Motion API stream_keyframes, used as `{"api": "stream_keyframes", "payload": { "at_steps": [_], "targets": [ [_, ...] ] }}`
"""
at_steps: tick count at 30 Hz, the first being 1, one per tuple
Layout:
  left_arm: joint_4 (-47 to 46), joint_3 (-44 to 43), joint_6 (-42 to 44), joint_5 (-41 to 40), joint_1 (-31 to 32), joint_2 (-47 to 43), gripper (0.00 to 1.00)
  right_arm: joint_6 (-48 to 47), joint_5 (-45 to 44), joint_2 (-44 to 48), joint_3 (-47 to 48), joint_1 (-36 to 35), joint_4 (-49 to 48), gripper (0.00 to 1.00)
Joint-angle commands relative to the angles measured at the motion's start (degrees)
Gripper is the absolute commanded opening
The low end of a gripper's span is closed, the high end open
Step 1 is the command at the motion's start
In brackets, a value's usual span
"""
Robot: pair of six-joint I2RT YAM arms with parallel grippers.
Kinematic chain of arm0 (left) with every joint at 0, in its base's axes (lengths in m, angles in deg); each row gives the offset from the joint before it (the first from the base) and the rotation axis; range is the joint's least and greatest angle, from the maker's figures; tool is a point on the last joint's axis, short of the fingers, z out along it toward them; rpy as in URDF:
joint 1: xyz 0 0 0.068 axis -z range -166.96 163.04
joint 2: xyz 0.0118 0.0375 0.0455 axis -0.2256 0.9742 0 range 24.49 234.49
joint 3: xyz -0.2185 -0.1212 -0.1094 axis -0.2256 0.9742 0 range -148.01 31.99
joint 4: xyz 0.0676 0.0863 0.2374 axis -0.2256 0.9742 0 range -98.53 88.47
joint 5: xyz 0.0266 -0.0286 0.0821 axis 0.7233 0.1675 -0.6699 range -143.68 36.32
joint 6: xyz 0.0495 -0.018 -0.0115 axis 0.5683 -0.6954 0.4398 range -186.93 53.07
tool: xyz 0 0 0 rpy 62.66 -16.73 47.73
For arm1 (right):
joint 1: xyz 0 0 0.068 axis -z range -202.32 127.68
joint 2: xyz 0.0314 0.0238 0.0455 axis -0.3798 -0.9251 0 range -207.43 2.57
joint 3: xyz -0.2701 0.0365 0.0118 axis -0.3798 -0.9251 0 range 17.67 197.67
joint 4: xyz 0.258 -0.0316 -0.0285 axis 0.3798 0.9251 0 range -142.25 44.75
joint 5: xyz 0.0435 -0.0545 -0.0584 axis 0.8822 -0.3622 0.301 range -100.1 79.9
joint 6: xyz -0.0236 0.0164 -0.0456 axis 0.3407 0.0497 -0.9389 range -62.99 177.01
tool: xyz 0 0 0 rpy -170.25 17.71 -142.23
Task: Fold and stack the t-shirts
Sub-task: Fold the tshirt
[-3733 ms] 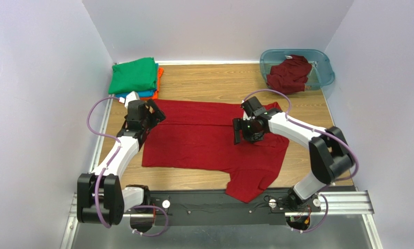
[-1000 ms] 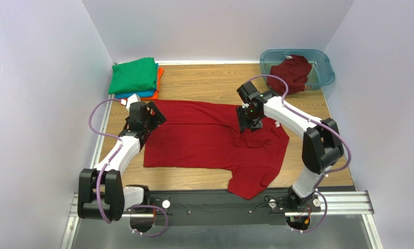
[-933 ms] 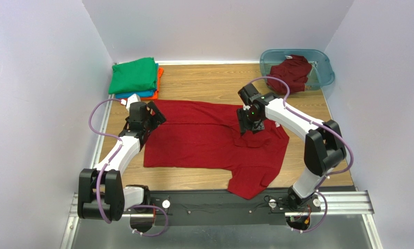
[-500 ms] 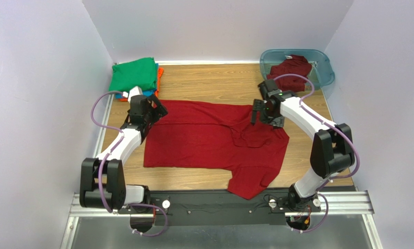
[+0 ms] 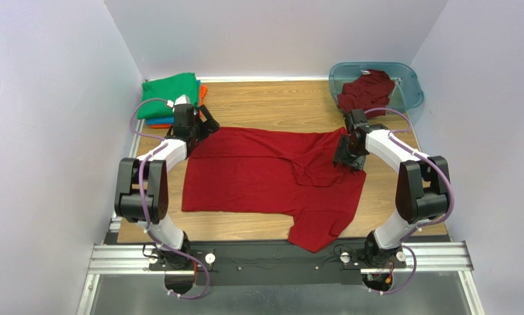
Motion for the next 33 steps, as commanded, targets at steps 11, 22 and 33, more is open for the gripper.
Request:
{"api": "stream_keyframes", "payload": {
  "at_steps": [11,22,33],
  "targets": [
    [0.10,-0.36,1.64,-1.19,-0.03,6.72,0.98,1.14,8.29,-0.95,-4.36,0.79,-5.33,0.23],
    [0.63,8.59,1.11,-1.89,-2.58,0.76,0.87,1.93,4.41,5.02,-6.47,0.70,-4.72,0.03],
    [3.62,12.29,0.50,-4.26,-2.67,-5.75,0.88,1.93,2.93,7.04,-8.76,0.70,-3.84,0.01]
  ]
}}
